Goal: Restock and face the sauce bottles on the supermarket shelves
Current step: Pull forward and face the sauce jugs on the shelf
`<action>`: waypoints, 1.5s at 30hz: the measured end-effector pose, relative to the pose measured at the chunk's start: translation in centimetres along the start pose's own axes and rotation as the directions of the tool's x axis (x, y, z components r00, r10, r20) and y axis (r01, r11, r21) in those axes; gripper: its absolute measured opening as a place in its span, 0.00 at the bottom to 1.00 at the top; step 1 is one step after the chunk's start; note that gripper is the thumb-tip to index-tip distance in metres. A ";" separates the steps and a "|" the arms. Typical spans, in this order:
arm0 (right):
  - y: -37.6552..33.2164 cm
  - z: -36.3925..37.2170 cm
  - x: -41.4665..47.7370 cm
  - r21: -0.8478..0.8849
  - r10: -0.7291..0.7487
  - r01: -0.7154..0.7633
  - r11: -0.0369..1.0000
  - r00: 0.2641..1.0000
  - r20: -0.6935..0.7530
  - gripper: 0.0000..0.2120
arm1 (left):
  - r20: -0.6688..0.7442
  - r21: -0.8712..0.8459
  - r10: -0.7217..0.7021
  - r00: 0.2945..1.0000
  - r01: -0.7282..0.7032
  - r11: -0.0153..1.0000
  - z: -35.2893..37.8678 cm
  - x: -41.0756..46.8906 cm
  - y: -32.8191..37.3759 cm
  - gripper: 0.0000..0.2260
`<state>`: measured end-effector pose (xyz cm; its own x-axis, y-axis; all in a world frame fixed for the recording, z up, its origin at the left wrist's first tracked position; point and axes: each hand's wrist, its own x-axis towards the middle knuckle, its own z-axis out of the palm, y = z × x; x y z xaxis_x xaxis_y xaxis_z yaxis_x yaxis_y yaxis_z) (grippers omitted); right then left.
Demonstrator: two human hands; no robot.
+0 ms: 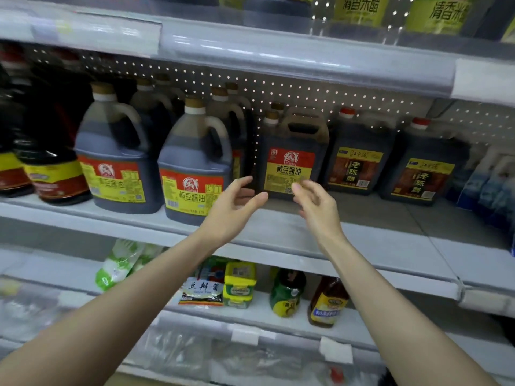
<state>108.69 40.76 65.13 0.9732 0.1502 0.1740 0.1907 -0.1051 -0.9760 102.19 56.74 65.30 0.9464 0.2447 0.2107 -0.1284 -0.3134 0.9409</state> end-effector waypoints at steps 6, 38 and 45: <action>-2.0 5.6 -4.1 0.043 -0.017 0.013 0.999 0.995 0.101 0.17 | -0.072 -0.026 -0.016 0.997 0.014 1.000 -6.1 -4.2 -1.0 0.24; 36.0 48.3 -33.2 -0.277 0.694 -0.637 0.720 0.669 0.265 0.14 | -0.103 -0.025 -0.769 0.631 0.772 0.636 -35.7 -33.8 -52.7 0.17; 49.7 49.8 -41.6 -0.359 0.818 -0.735 0.575 0.518 0.248 0.09 | -0.084 0.018 -0.889 0.451 0.893 0.451 -32.4 -43.5 -65.1 0.19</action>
<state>71.33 78.22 2.84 0.6285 0.2360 -0.7411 -0.5598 -0.5242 -0.6417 59.78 96.22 3.46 0.5158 0.4655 -0.7192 0.7921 0.0608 0.6074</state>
